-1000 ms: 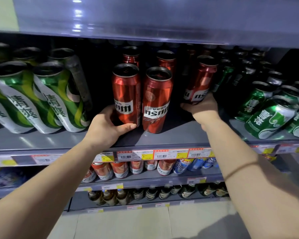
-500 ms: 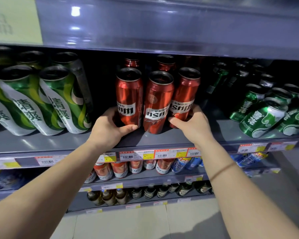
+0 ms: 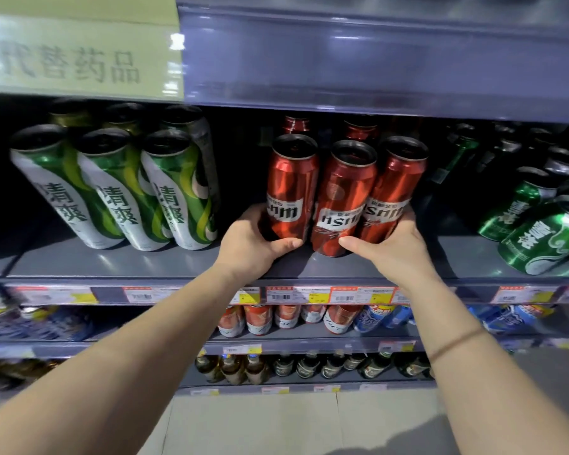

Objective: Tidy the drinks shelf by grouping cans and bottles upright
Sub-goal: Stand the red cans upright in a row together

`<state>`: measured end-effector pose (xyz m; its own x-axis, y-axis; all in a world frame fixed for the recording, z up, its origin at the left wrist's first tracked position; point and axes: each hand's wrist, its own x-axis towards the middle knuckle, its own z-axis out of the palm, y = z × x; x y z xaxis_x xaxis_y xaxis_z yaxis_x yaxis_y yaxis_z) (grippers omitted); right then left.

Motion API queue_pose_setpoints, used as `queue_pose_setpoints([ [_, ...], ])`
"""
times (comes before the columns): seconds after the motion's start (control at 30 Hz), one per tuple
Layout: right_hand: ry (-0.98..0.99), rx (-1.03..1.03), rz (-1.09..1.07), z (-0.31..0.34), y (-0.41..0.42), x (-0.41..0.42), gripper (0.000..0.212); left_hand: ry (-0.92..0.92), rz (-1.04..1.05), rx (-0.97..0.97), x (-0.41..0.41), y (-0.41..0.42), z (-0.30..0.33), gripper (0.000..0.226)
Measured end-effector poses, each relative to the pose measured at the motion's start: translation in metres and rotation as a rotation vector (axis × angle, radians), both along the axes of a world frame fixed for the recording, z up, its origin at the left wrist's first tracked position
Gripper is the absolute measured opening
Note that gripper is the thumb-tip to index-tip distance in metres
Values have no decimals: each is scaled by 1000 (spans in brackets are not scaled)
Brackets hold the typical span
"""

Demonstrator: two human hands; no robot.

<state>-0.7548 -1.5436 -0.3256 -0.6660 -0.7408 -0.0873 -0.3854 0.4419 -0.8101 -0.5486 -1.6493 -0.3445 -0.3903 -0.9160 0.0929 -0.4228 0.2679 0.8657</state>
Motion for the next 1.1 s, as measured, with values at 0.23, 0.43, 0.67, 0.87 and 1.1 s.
queue_pose_setpoints([
  [0.23,33,-70,-67,1,2,-1,72,-94,61,-10,-11,2,3,88],
  [0.43,30,-91,-62,0,4,0,77,-128,35,13,-11,3,5,97],
  [0.67,86,-46,-85,-5,1,1,79,-27,70,65,-9,7,5,72],
  [0.87,73,-34,-112,-5,-5,-3,75,-118,97,6,-16,6,7,82],
  [1.1,54,-65,-158,-4,-8,1,69,-130,75,18,-20,-3,11,80],
])
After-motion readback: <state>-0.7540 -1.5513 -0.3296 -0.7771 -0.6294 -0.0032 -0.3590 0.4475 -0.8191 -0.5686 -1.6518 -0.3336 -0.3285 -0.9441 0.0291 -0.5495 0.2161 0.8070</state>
